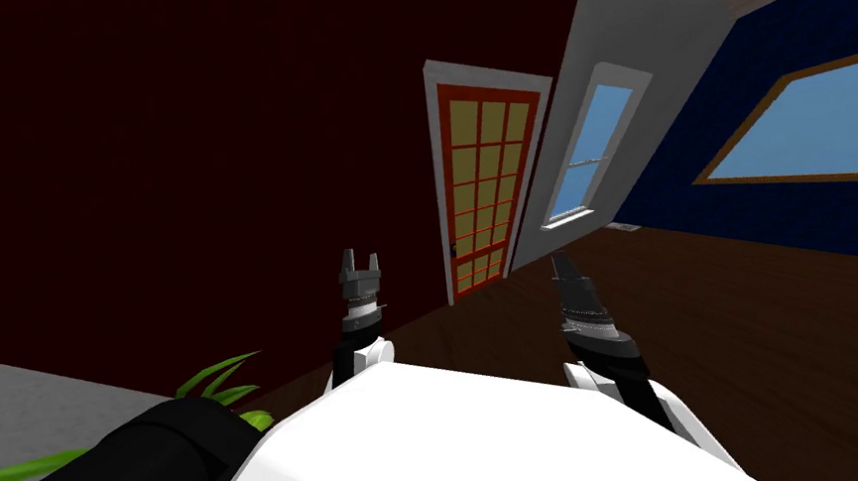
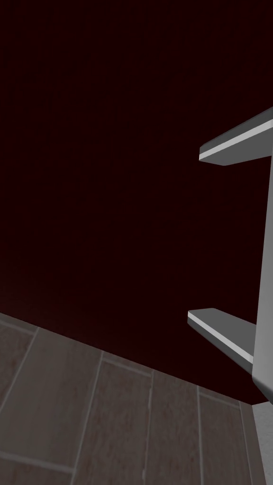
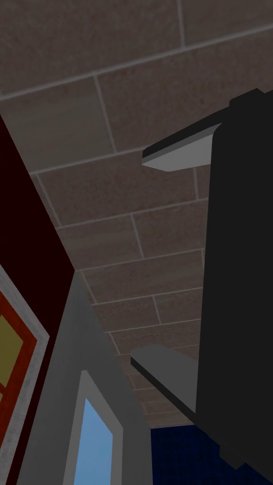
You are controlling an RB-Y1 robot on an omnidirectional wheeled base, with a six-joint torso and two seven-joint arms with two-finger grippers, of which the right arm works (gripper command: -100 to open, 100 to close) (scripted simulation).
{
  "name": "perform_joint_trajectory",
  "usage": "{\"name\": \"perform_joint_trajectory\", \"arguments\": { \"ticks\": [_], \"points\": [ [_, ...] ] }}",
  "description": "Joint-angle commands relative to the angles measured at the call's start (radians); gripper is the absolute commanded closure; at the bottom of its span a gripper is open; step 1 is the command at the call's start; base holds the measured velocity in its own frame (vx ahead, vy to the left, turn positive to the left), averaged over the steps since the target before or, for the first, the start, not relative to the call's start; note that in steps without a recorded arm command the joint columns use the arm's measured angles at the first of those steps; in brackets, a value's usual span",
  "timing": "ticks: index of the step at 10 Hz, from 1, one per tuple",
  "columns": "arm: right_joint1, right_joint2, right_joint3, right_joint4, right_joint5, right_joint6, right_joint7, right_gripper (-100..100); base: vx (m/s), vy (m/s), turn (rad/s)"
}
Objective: Pull the door open
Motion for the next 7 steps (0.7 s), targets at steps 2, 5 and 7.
{"name": "perform_joint_trajectory", "arguments": {
  "ticks": [2,5,7],
  "points": [
    [-0.019,-0.006,-0.018,0.072,0.021,-0.018,0.05,-100,0.098,0.002,0.1],
    [-0.046,-0.013,-0.039,0.163,0.046,-0.035,0.108,-100,0.092,-0.005,0.113],
    [-0.064,-0.017,-0.054,0.229,0.064,-0.047,0.149,-100,0.101,-0.01,0.107]
  ]
}}
